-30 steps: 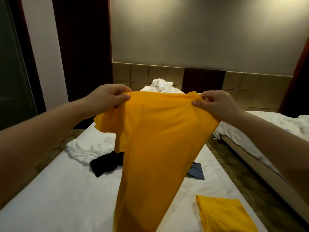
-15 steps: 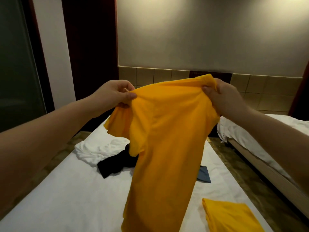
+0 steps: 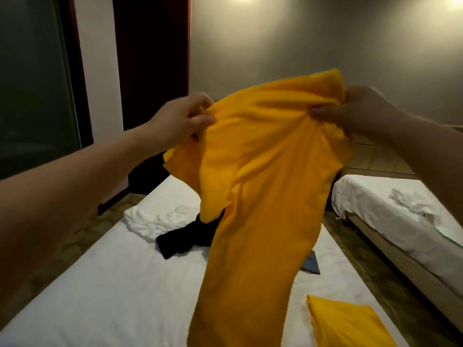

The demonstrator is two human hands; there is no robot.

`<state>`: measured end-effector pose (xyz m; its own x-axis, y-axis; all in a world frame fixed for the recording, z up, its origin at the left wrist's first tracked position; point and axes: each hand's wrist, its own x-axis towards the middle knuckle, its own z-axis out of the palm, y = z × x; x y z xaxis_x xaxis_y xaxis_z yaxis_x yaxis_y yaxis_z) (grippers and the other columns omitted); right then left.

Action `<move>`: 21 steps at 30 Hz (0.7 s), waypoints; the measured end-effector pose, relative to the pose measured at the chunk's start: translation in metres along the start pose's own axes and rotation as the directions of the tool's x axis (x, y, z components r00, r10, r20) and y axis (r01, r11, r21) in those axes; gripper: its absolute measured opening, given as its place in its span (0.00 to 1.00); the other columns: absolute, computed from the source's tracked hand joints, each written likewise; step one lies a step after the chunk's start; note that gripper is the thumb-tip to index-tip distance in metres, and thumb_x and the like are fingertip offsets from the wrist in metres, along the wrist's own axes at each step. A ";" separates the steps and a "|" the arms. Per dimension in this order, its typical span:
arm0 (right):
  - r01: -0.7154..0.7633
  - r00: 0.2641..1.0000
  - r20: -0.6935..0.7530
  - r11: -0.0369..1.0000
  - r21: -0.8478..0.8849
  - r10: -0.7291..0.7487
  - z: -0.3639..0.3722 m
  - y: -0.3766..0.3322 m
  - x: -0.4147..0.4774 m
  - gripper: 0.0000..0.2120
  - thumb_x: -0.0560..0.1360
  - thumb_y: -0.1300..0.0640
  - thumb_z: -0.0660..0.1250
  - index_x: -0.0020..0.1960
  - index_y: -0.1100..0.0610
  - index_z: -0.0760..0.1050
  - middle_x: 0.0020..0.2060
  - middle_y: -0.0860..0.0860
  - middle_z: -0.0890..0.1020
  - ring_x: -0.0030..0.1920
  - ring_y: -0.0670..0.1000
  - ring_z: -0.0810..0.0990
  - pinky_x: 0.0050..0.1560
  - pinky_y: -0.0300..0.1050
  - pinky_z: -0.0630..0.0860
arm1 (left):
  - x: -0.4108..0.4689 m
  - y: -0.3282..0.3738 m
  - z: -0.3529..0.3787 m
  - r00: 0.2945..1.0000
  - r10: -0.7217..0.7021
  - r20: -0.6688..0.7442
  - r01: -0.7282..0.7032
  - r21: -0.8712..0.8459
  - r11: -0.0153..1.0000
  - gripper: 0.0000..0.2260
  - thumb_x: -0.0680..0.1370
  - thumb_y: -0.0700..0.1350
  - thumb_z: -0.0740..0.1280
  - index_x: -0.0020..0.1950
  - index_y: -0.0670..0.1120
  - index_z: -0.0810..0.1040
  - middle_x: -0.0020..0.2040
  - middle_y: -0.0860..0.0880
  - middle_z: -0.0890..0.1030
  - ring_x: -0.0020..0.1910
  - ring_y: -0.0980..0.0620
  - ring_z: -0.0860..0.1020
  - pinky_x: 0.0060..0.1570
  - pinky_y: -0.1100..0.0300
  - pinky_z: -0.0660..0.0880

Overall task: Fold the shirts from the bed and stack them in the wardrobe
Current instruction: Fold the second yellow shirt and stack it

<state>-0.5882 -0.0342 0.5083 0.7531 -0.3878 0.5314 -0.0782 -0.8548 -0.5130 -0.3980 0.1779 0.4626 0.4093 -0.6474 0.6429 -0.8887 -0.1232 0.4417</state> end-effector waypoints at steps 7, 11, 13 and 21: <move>0.155 0.964 -0.188 0.973 -0.168 -0.186 0.009 -0.002 -0.019 0.24 0.72 0.50 0.66 0.64 0.61 0.72 0.55 0.58 0.77 0.51 0.49 0.71 0.47 0.39 0.63 | -0.008 0.009 -0.023 0.996 -0.051 -0.067 0.052 0.009 0.999 0.11 0.76 0.45 0.66 0.57 0.46 0.74 0.53 0.48 0.72 0.53 0.49 0.70 0.54 0.53 0.66; 0.089 0.994 -0.051 0.992 -0.091 -0.094 0.009 -0.006 -0.029 0.22 0.72 0.49 0.69 0.64 0.53 0.71 0.52 0.47 0.77 0.47 0.46 0.75 0.50 0.39 0.65 | -0.022 0.004 -0.025 0.982 -0.076 0.175 0.090 -0.073 0.993 0.09 0.74 0.52 0.66 0.52 0.53 0.73 0.48 0.53 0.75 0.52 0.49 0.76 0.55 0.54 0.73; -0.053 0.972 0.233 0.998 0.046 0.041 -0.003 -0.005 -0.038 0.22 0.65 0.41 0.74 0.54 0.49 0.74 0.46 0.41 0.81 0.41 0.45 0.80 0.50 0.44 0.74 | -0.032 -0.004 -0.032 0.871 -0.082 0.484 0.227 -0.248 0.942 0.21 0.65 0.62 0.72 0.53 0.57 0.76 0.49 0.54 0.80 0.49 0.51 0.80 0.47 0.58 0.79; -0.270 0.715 0.693 0.950 0.155 0.090 -0.010 0.021 -0.032 0.52 0.34 0.41 0.82 0.56 0.51 0.73 0.45 0.48 0.85 0.46 0.53 0.84 0.34 0.45 0.80 | -0.027 -0.031 -0.020 0.637 -0.002 0.771 0.393 -0.323 0.861 0.41 0.55 0.63 0.78 0.61 0.47 0.71 0.49 0.52 0.82 0.48 0.50 0.82 0.42 0.59 0.79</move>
<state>-0.6204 -0.0438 0.4875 0.9843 -0.1154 -0.1333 -0.1763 -0.6544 -0.7353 -0.3772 0.2143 0.4447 0.1031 -0.9920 -0.0734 -0.5379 -0.1177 0.8348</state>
